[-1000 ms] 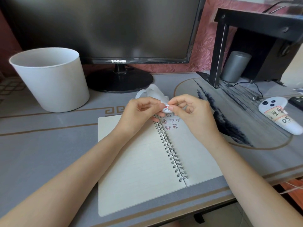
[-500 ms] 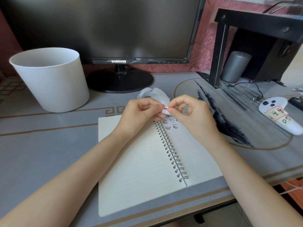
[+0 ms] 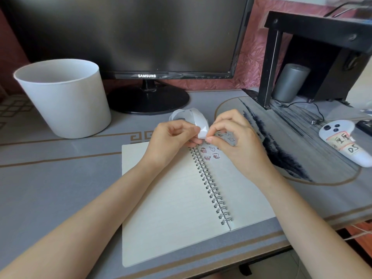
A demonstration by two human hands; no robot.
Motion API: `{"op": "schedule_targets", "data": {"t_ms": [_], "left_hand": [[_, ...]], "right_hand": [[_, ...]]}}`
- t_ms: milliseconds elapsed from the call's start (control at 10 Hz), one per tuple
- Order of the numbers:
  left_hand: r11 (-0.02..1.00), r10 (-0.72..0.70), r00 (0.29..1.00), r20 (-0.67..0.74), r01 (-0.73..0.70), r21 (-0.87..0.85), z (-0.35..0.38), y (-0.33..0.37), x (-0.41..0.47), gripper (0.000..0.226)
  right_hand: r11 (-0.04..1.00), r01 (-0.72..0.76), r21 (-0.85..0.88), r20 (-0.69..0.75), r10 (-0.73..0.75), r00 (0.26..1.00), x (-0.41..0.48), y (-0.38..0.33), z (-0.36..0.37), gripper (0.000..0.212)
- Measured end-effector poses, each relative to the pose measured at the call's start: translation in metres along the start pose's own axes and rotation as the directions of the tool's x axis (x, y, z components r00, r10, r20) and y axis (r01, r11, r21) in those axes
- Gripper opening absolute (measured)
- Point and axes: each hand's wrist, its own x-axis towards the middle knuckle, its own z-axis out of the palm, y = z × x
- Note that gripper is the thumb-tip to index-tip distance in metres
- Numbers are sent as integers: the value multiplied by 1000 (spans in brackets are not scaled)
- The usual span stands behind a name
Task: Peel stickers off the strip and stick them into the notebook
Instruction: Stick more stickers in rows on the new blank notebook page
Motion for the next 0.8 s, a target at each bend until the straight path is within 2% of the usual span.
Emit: {"op": "schedule_targets", "data": {"t_ms": [100, 200, 300, 400, 500, 800], "left_hand": [[1000, -10, 1000, -14, 9, -13, 0, 0, 0, 13], [1000, -12, 1000, -15, 12, -20, 0, 0, 1, 14], [1000, -15, 1000, -20, 15, -19, 0, -1, 1, 16], [1000, -18, 1000, -23, 18, -12, -1, -1, 2, 16], [1000, -19, 1000, -21, 19, -13, -1, -1, 1, 17], [1000, -11, 1000, -20, 11, -7, -1, -2, 2, 16]], "right_hand": [[990, -52, 135, 44, 46, 998, 1, -3, -4, 4], [952, -203, 231, 90, 187, 978, 3, 2, -9, 5], [873, -405, 271, 178, 369, 912, 5, 12, -17, 5], [776, -595, 208, 295, 530, 795, 3, 18, -26, 8], [732, -663, 158, 314, 599, 736, 2, 20, -31, 7], [729, -672, 129, 267, 627, 732, 3, 20, -26, 3]]}}
